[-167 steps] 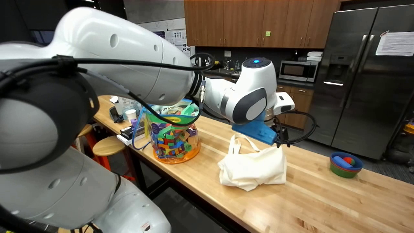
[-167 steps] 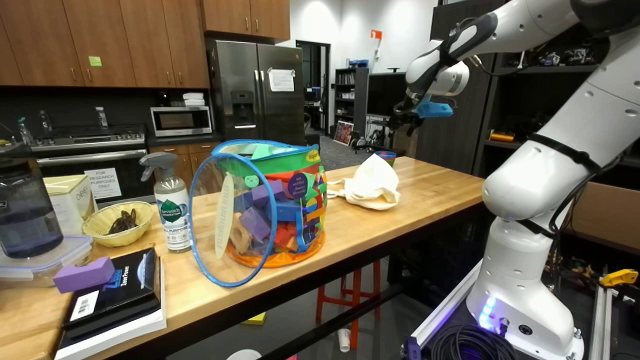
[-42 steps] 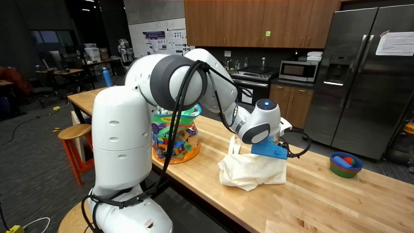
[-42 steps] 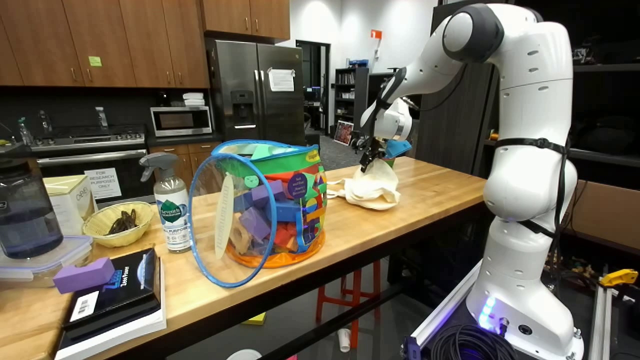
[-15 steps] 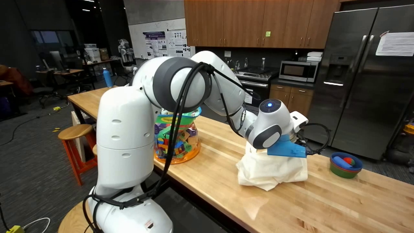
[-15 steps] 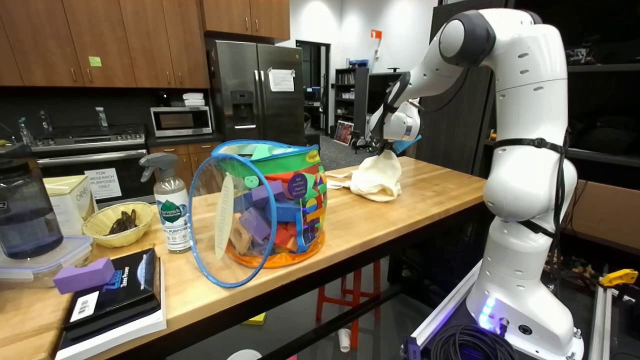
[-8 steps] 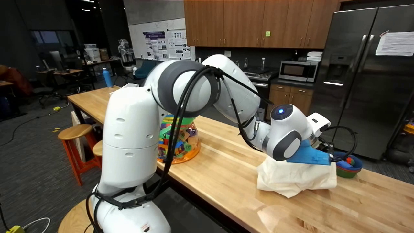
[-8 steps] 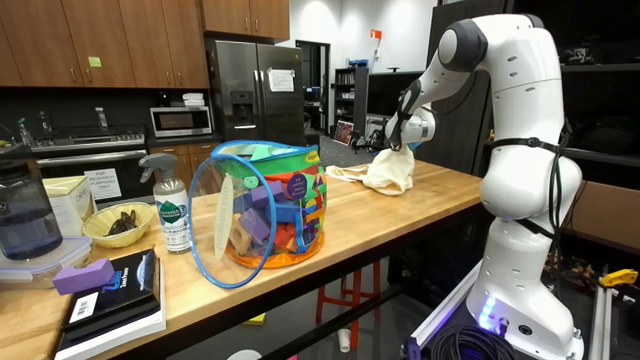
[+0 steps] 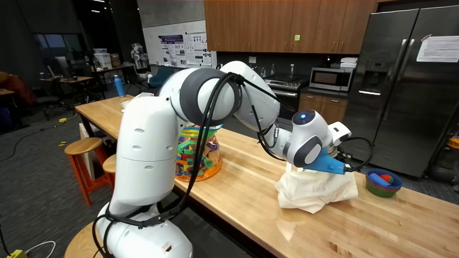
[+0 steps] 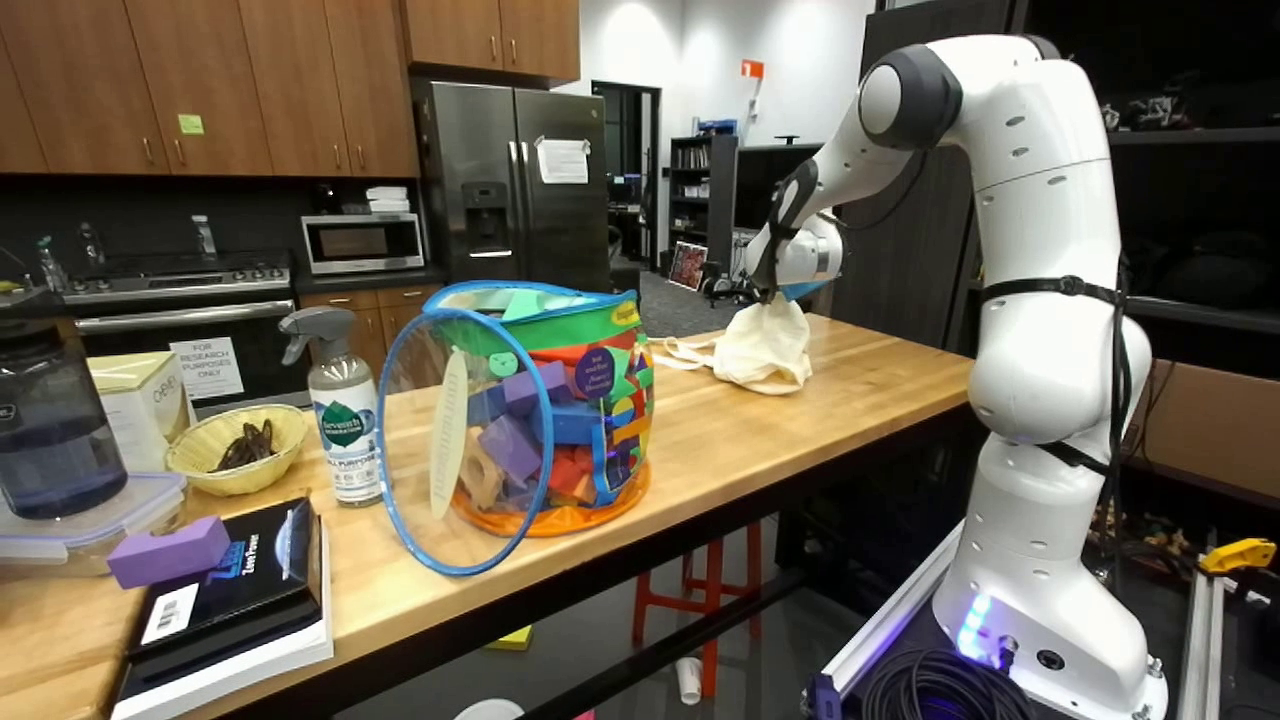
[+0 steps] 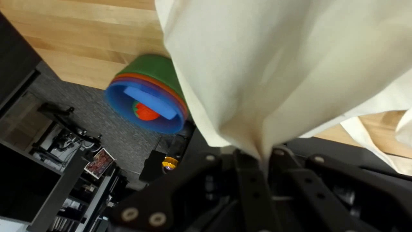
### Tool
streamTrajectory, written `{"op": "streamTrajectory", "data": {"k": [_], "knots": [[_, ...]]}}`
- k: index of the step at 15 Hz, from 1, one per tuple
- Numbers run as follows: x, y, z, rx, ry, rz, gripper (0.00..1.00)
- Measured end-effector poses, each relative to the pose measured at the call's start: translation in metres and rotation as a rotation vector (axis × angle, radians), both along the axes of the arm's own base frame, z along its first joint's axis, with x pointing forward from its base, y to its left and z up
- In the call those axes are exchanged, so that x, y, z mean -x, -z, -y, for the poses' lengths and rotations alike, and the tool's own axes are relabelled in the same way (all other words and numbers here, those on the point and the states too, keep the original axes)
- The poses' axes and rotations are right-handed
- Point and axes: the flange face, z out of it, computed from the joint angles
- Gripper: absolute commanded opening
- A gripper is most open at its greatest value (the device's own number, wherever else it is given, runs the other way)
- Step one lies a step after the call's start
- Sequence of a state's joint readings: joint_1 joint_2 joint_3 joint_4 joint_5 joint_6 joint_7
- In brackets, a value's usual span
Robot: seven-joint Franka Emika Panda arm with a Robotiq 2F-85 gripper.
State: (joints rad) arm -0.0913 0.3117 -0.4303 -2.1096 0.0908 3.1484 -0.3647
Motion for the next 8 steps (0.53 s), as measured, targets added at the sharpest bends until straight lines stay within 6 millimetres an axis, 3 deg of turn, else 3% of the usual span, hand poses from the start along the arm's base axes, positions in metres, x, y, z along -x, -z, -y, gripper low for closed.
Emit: {"op": "streamTrajectory", "data": {"k": [3,8], "knots": [[-0.023,-0.006,-0.040,-0.120,0.025,0.042,0.01],[-0.046,-0.037,-0.093,-0.287,0.010,0.130,0.01]]}}
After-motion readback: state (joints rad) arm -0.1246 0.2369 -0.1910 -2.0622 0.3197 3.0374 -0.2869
